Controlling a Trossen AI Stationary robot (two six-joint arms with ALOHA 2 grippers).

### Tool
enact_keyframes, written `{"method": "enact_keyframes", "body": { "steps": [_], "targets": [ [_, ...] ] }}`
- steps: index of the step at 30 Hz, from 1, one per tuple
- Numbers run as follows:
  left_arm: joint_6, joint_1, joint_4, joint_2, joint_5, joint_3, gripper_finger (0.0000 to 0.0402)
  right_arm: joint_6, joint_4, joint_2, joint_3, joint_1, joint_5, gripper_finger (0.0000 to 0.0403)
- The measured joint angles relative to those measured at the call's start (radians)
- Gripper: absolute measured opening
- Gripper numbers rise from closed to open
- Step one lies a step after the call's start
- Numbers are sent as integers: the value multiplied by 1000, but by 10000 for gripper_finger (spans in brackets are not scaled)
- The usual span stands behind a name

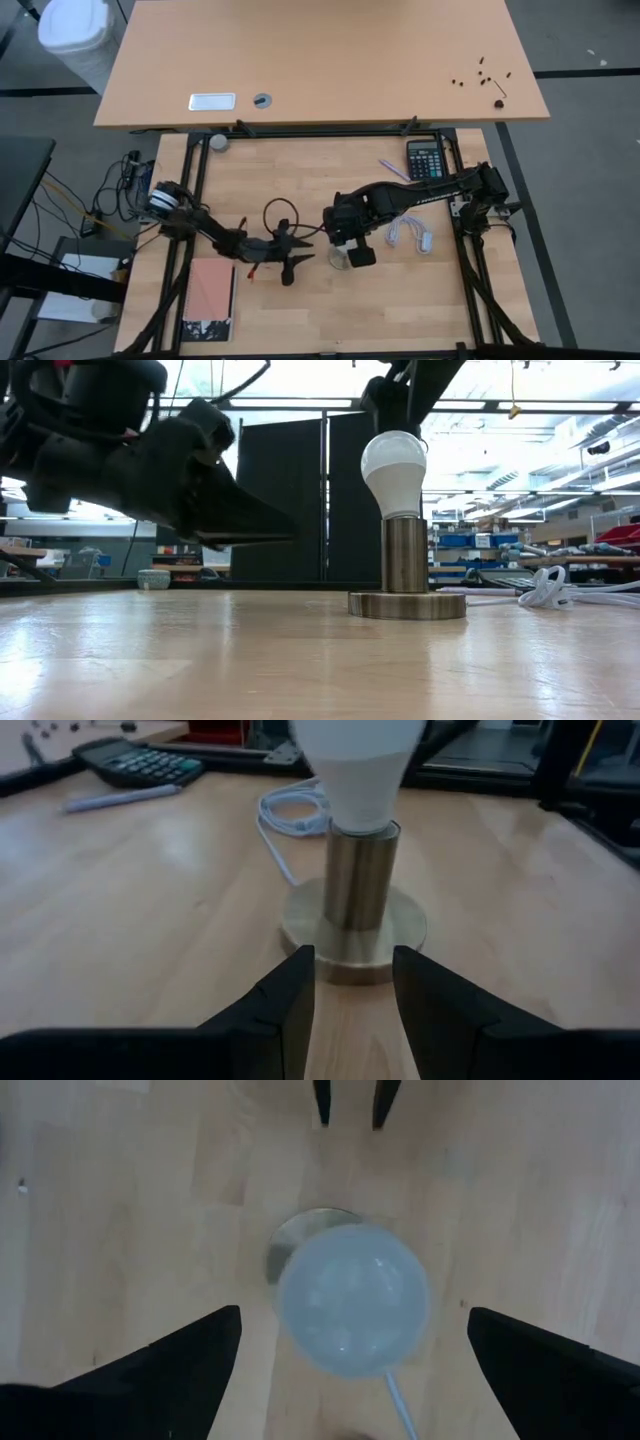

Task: Screw lightbulb
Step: Insert the lightbulb on the lamp

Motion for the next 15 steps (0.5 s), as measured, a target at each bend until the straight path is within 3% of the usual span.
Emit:
{"method": "enact_keyframes", "body": {
  "steps": [7,12,15],
  "targets": [
    [104,3,176,152,-6,69,142,18,25,0,0,0,-22,399],
    [126,8,195,215,-20,131,142,18,42,0,0,0,-25,399],
    [126,8,194,232,-79,160,143,19,39,0,0,0,-25,399]
  ]
}}
